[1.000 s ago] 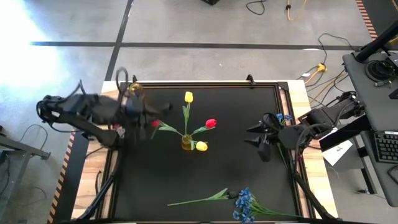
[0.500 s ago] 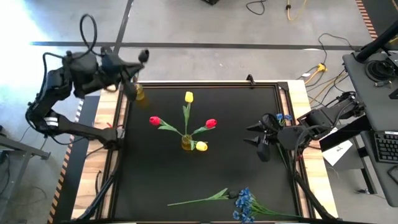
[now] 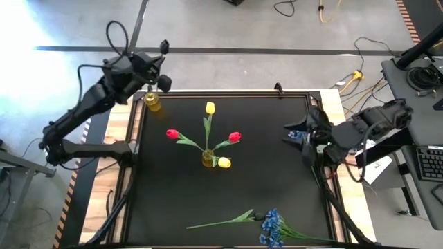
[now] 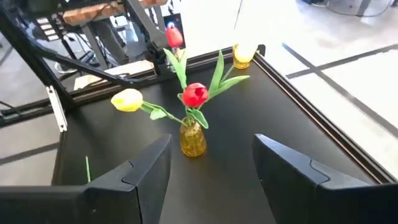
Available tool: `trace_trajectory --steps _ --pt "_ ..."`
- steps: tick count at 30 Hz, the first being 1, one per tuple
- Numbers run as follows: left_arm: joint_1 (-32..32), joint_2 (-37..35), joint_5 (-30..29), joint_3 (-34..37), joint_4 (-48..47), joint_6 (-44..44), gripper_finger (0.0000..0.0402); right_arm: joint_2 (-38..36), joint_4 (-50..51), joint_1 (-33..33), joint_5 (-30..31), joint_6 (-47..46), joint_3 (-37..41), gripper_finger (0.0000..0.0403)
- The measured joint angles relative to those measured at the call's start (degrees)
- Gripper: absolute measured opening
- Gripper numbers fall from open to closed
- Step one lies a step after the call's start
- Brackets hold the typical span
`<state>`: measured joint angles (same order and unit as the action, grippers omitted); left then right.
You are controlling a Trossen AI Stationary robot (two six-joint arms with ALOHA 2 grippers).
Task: Sort flowers into vase by color
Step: Put the left black tulip into the top vase
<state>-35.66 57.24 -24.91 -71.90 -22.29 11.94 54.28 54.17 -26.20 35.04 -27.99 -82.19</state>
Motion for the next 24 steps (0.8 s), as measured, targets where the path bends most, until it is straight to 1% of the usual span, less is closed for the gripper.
trace_trajectory --steps 2,4,6,9,14,17,19,22,24 --pt "-2.9 -1.2 -0.1 4.7 5.9 -0.6 0.0000 -0.9 1.0 0.0 -0.4 -1.5 0.0 0.0215" --pt "-6.0 -1.9 -2.1 9.4 10.9 -1.5 0.0000 -1.4 1.8 0.0 -0.4 -2.2 0.0 0.0215" --pt "-8.7 -2.2 -3.9 13.6 13.9 -2.2 0.0000 -1.6 1.8 0.0 -0.1 -2.4 0.0 0.0215" --pt "-12.0 -2.5 -4.5 19.1 18.5 -2.5 0.0000 -1.7 1.8 0.0 2.7 -2.4 0.1 0.0215" --pt "-15.3 -2.0 -4.7 25.6 31.5 -3.4 0.0000 -1.7 0.3 0.4 5.5 -2.9 0.1 0.0215" --pt "-15.5 -1.8 -4.7 26.2 37.5 -3.6 0.0000 -1.8 -0.5 1.5 6.7 -3.7 0.1 0.0215" --pt "-15.5 -1.9 -5.2 24.6 35.7 -3.5 0.0000 -1.9 -0.9 2.5 7.5 -3.7 0.0 0.0215" --pt "-15.4 -1.9 -10.8 21.7 28.9 -3.6 0.0000 -2.0 -0.9 4.3 7.8 -3.6 -0.8 0.0215" --pt "-15.5 -1.9 -11.6 21.3 26.7 -4.7 0.0000 -2.1 -0.9 5.6 9.0 -3.1 -1.1 0.0215"
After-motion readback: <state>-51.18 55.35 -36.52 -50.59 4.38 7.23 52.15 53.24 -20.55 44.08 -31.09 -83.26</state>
